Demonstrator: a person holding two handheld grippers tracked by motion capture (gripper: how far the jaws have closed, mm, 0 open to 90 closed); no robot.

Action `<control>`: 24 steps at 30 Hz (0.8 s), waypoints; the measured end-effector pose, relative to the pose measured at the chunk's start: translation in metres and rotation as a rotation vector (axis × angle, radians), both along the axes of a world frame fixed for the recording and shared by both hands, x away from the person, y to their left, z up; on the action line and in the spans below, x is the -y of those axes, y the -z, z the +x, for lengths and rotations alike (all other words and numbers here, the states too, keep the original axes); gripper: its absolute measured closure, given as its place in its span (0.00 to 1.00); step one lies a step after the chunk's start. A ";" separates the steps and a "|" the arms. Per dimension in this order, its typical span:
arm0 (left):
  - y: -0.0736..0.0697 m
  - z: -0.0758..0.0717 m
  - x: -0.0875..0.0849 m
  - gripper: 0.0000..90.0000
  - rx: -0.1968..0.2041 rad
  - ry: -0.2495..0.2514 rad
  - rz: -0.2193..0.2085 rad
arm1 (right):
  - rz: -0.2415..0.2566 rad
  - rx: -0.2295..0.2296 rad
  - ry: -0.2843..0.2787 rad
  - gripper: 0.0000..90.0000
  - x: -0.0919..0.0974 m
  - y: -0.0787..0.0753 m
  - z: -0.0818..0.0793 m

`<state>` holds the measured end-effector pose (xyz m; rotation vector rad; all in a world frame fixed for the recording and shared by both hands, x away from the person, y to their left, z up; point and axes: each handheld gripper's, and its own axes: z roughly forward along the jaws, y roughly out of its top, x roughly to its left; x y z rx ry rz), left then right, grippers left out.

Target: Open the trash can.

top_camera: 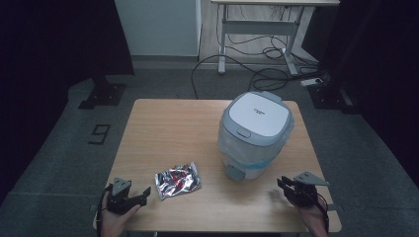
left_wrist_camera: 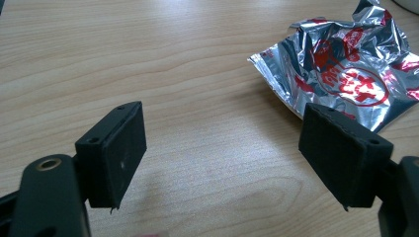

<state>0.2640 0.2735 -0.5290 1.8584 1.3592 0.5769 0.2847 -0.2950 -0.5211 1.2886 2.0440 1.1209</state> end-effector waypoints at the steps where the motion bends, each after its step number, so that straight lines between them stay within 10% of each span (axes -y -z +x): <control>1: 0.000 0.000 0.000 0.21 0.001 0.000 0.001 | 0.001 -0.001 -0.002 0.88 0.000 -0.001 0.000; 5: 0.000 0.000 0.000 0.21 0.000 0.001 0.001 | 0.012 0.011 -0.024 1.00 0.001 -0.004 -0.002; 24: 0.001 0.002 0.002 0.21 -0.013 0.015 0.005 | 0.043 0.037 -0.129 1.00 -0.017 -0.014 -0.001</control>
